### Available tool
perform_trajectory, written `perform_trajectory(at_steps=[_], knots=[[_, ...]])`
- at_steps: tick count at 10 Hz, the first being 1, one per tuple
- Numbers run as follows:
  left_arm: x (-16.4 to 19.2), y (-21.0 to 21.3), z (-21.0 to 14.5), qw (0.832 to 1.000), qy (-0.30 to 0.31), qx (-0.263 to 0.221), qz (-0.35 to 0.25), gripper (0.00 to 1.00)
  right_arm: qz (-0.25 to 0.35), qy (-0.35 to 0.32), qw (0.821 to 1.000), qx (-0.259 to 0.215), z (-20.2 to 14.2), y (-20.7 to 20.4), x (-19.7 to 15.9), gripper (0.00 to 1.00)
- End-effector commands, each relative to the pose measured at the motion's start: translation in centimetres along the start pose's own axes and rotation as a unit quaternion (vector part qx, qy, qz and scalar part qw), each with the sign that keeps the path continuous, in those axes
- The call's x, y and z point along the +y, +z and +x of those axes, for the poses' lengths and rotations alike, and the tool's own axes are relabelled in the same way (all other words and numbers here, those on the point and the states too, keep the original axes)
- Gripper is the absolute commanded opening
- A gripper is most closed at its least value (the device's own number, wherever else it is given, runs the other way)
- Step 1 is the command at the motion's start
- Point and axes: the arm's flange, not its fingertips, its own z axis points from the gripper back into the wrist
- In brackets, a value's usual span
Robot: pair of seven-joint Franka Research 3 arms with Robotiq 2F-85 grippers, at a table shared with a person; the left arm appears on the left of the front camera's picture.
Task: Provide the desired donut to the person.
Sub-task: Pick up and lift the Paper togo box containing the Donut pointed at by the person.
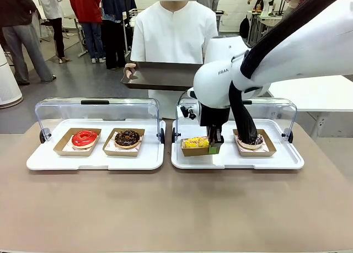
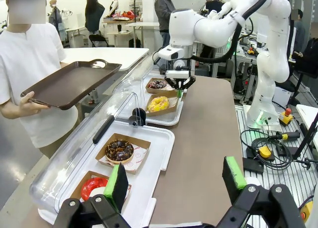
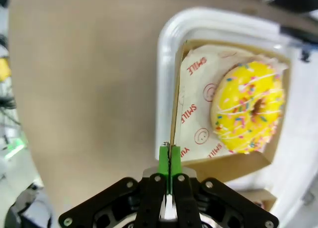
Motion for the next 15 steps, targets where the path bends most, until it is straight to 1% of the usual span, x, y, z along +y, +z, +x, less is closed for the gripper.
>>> perform_trajectory(at_steps=[1, 3, 4, 6, 7, 10, 11, 12, 13, 14, 15], knots=[[-0.1, 0.2, 0.1, 1.0, -0.002, -0.003, -0.001, 1.0, -0.01, 0.005, 0.999, 0.039, 0.7, 3.6, 2.5, 0.0], [-0.1, 0.2, 0.1, 1.0, -0.002, -0.003, -0.001, 1.0, -0.009, -0.003, 0.999, 0.052, 1.9, 7.4, 4.6, 0.0], [-0.1, 0.2, 0.1, 1.0, -0.002, -0.003, -0.001, 1.0, -0.009, 0.006, 0.998, 0.06, 2.4, 9.8, 5.6, 0.0], [-0.1, 0.2, 0.1, 1.0, -0.002, -0.003, -0.001, 1.0, -0.036, 0.001, 0.997, 0.062, 3.4, 14.8, 7.7, 0.0], [-0.1, 0.2, 0.1, 1.0, -0.002, -0.003, -0.001, 1.0, -0.054, -0.001, 0.997, 0.063, 3.9, 16.8, 8.4, 0.0], [-0.1, 0.2, 0.1, 1.0, -0.002, -0.003, -0.001, 1.0, -0.083, -0.015, 0.994, 0.072, 4.9, 22.1, 8.8, 0.0], [-0.1, 0.2, 0.1, 1.0, -0.002, -0.003, -0.001, 1.0, -0.089, -0.019, 0.993, 0.072, 5.0, 23.0, 8.6, 0.0], [-0.1, 0.2, 0.1, 1.0, -0.002, -0.003, -0.001, 1.0, -0.085, -0.023, 0.994, 0.07, 4.9, 23.1, 8.0, 0.0], [-0.1, 0.2, 0.1, 1.0, -0.002, -0.003, -0.001, 1.0, -0.077, -0.012, 0.995, 0.065, 4.4, 22.6, 7.3, 0.0], [-0.1, 0.2, 0.1, 1.0, -0.002, -0.003, -0.001, 1.0, -0.089, -0.008, 0.994, 0.056, 4.2, 23.3, 8.8, 0.0], [-0.1, 0.2, 0.1, 1.0, -0.002, -0.003, -0.001, 1.0, -0.089, -0.008, 0.994, 0.056, 4.2, 23.3, 8.8, 0.0]])
